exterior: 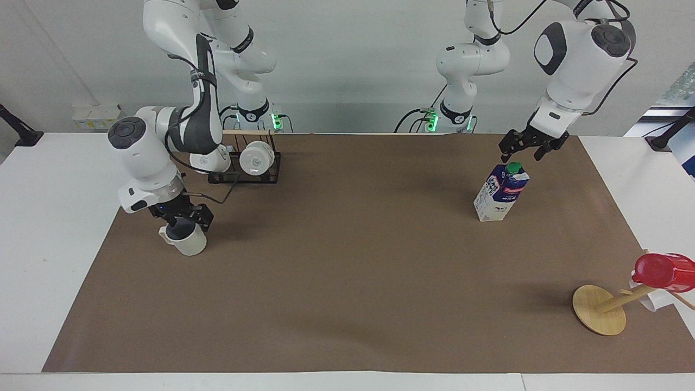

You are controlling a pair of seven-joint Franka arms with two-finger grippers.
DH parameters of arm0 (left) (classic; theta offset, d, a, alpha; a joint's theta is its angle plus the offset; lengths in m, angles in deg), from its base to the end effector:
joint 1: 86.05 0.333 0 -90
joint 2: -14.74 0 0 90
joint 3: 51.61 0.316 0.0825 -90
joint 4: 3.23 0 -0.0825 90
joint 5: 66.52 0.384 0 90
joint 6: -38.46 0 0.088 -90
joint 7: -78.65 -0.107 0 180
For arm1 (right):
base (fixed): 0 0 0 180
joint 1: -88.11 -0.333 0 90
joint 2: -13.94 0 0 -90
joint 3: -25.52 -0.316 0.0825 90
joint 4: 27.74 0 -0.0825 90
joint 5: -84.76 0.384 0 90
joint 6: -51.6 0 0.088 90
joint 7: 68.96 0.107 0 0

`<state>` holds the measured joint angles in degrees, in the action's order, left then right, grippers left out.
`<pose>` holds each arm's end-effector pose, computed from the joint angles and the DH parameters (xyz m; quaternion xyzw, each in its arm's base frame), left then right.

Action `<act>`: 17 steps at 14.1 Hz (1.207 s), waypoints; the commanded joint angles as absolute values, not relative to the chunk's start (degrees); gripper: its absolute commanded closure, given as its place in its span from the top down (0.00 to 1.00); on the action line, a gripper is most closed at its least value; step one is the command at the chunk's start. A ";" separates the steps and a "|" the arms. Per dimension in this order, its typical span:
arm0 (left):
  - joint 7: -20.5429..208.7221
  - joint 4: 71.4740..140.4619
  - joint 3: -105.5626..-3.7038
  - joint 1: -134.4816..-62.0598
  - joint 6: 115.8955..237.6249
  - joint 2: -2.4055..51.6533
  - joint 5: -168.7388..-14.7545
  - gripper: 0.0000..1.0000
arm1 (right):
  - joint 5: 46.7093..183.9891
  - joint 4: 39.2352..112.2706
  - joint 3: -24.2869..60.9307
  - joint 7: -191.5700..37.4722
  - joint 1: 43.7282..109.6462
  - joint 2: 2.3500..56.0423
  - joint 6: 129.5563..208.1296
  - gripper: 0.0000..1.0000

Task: Place cup and milk on table
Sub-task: 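Grasp the milk carton with the left gripper while the right gripper grasps the mug, then carry the white mug toward the table center with the right gripper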

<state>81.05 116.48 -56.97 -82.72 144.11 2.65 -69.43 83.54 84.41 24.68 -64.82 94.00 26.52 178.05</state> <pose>0.4894 -0.0239 0.5112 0.9997 0.0117 -0.0181 0.0139 0.6007 -0.0541 0.3682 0.9971 -0.0741 0.0150 0.0072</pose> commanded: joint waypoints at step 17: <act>74.16 124.65 -56.97 -83.07 155.71 4.37 -68.90 0.71 | 83.53 75.54 23.94 -50.34 82.34 25.37 169.72 0.00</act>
<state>74.75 123.46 -57.17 -82.73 154.38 5.02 -69.43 83.55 76.07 24.10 -53.86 85.80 25.17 170.55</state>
